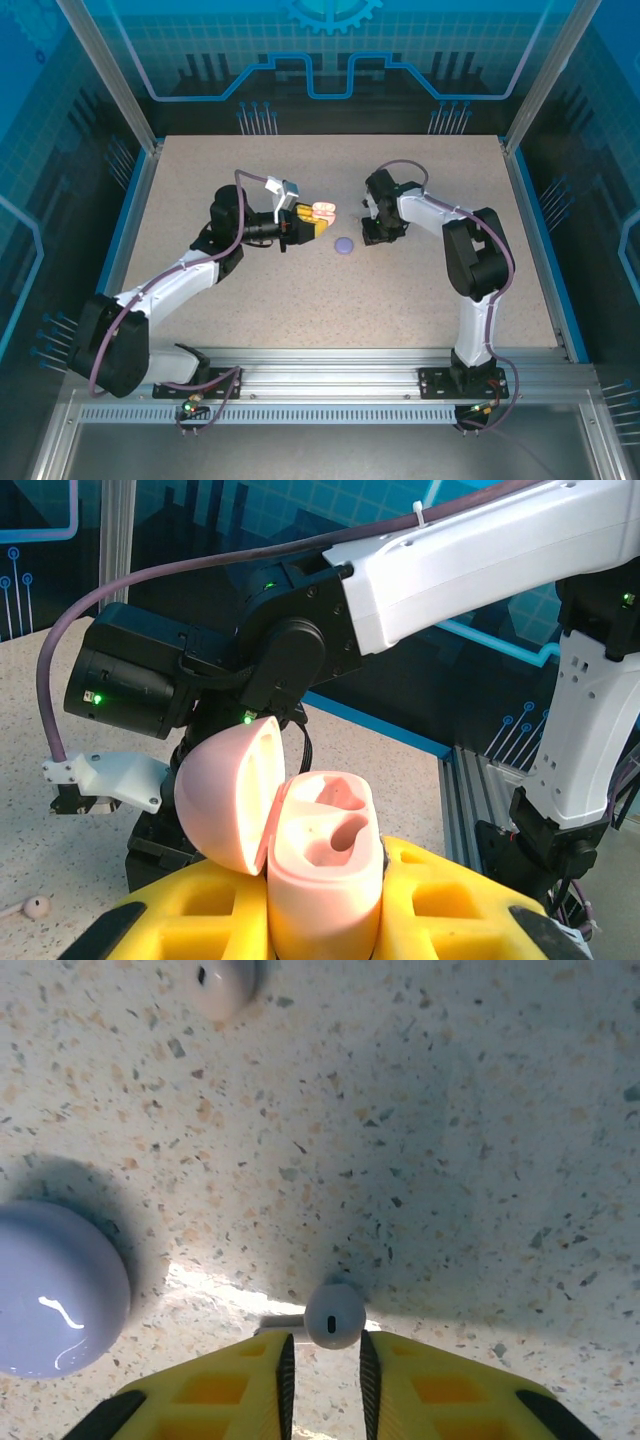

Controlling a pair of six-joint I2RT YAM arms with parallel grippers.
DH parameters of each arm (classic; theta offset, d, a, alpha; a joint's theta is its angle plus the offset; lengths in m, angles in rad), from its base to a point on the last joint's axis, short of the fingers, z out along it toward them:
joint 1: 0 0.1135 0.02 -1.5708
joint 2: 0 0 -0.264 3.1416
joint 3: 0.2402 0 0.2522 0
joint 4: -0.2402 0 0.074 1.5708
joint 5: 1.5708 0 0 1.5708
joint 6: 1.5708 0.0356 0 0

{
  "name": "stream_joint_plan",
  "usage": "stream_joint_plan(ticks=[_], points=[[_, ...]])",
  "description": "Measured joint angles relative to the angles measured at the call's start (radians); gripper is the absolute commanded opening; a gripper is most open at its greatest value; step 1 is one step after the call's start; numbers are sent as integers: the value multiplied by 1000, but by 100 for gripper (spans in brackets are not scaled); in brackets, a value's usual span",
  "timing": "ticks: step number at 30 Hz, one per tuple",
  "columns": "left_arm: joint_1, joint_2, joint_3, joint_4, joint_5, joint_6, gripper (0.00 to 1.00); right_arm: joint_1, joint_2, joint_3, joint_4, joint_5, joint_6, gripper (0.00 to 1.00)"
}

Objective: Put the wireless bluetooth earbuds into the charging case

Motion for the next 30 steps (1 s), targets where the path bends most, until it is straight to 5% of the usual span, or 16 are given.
stream_joint_plan(ticks=[9, 30], points=[[1, -6, 0, -10, -7, 0, 2, 0, 0, 1, -1, -10, 18, 40], [1, -6, 0, -11, -7, 0, 1, 2, 74, 59, -40, 22, 23, 29]])
